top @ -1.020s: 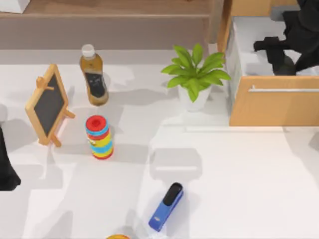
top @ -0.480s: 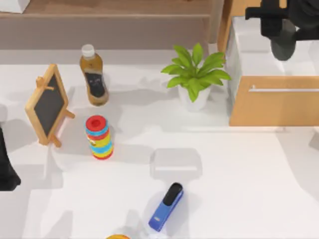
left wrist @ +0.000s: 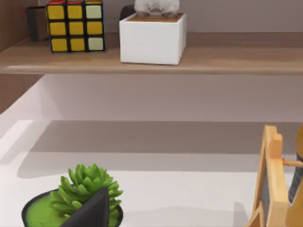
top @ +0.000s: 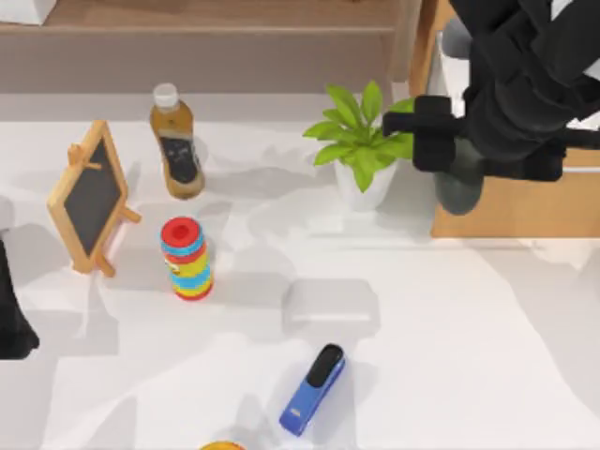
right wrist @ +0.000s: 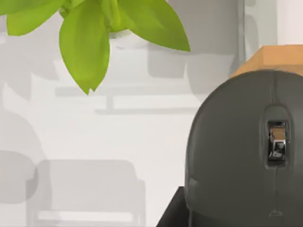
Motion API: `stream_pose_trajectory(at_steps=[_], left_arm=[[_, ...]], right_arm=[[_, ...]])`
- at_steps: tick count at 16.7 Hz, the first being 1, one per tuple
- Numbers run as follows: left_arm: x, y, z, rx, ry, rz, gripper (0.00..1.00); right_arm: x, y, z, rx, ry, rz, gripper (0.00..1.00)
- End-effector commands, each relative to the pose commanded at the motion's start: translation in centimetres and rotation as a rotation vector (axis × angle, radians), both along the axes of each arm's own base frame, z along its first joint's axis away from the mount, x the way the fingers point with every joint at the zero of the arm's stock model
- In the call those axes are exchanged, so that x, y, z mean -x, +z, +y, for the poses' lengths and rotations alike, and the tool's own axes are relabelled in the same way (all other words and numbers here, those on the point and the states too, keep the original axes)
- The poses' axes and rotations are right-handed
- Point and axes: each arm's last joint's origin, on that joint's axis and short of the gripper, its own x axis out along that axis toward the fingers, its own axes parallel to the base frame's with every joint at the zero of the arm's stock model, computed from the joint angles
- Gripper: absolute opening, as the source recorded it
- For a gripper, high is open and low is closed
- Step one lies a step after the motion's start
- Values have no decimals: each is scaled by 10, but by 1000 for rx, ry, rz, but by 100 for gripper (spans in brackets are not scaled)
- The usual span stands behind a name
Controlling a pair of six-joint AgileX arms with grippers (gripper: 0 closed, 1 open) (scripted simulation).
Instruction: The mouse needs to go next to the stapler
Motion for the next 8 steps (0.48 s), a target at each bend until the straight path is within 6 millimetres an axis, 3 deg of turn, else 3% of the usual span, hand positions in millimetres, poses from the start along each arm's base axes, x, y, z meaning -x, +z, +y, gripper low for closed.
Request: stream_pose_trajectory(at_steps=[8], left_arm=[[0, 0, 0, 0, 0, 0, 100]], right_arm=[[62, -70, 37, -10, 41, 211, 0]])
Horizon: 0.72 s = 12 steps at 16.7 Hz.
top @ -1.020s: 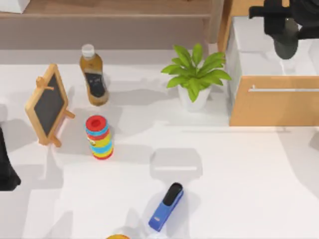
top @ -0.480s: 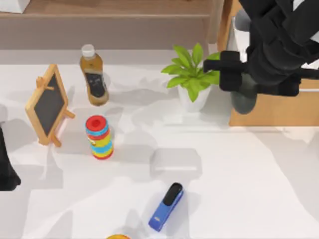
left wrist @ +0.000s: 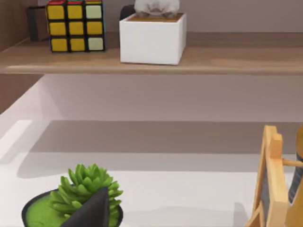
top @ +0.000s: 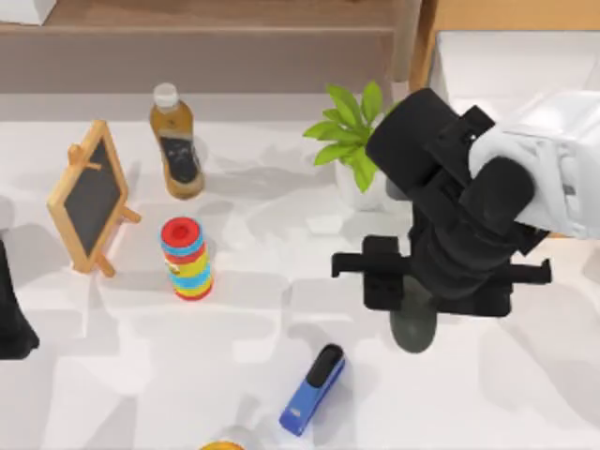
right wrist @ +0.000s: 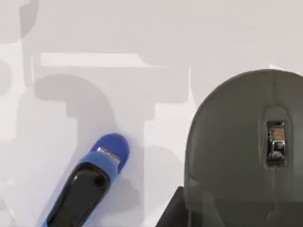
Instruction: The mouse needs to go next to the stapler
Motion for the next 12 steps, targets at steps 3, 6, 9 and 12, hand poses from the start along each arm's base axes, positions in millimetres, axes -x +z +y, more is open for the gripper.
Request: stream_pose_trajectory(at_steps=[3, 6, 9, 12], left_arm=[[0, 0, 0, 0, 0, 0, 100], [0, 0, 0, 0, 0, 0, 100], [0, 0, 0, 0, 0, 0, 100], [0, 0, 0, 0, 0, 0, 100]], right_arm=[[18, -25, 3, 57, -1, 60, 0], [28, -40, 1, 105, -7, 88, 0], [30, -42, 0, 113, -9, 92, 0], [29, -41, -1, 108, -14, 90, 0]])
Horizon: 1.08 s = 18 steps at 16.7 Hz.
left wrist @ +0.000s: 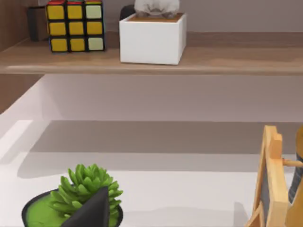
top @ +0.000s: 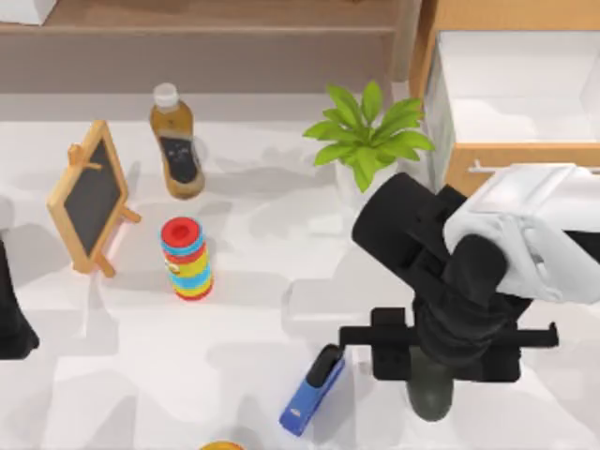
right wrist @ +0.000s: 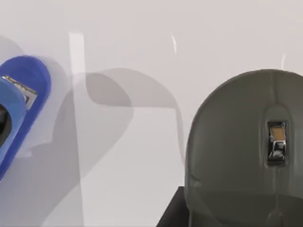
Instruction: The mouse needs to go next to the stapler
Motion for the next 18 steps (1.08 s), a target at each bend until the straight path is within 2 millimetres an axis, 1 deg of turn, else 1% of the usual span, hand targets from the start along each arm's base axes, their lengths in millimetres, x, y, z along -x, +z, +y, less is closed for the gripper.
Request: stream_pose_trajectory(at_steps=[12, 18], left_arm=[[0, 0, 0, 0, 0, 0, 100], [0, 0, 0, 0, 0, 0, 100]], right_arm=[[-12, 13, 6, -92, -4, -54, 0], [-10, 9, 8, -84, 0, -56, 0]])
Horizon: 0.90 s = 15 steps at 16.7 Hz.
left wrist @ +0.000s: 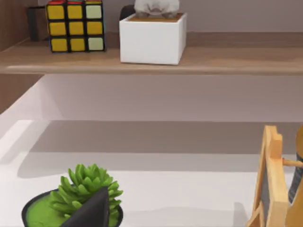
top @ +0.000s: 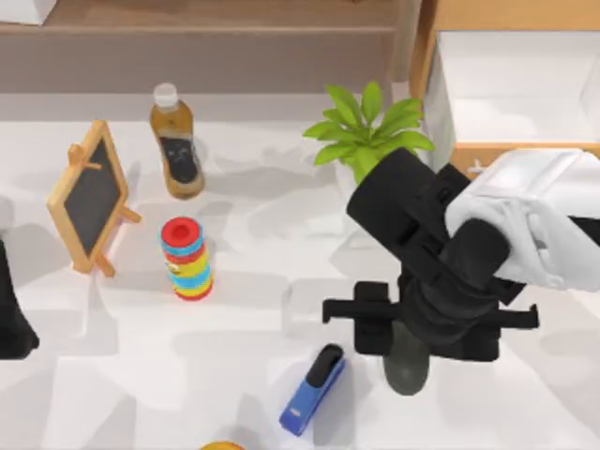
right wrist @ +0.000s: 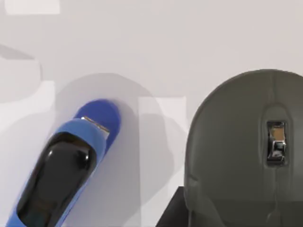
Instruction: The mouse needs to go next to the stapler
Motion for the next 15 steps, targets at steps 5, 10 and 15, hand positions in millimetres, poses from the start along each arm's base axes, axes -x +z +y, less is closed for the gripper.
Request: stream_pose_trajectory(at_steps=[5, 10, 15], left_arm=[[0, 0, 0, 0, 0, 0, 100], [0, 0, 0, 0, 0, 0, 100], [0, 0, 0, 0, 0, 0, 100]], right_arm=[[6, -14, -4, 51, 5, 30, 0], [10, -25, -7, 89, 6, 58, 0], [10, -25, -7, 89, 6, 58, 23]])
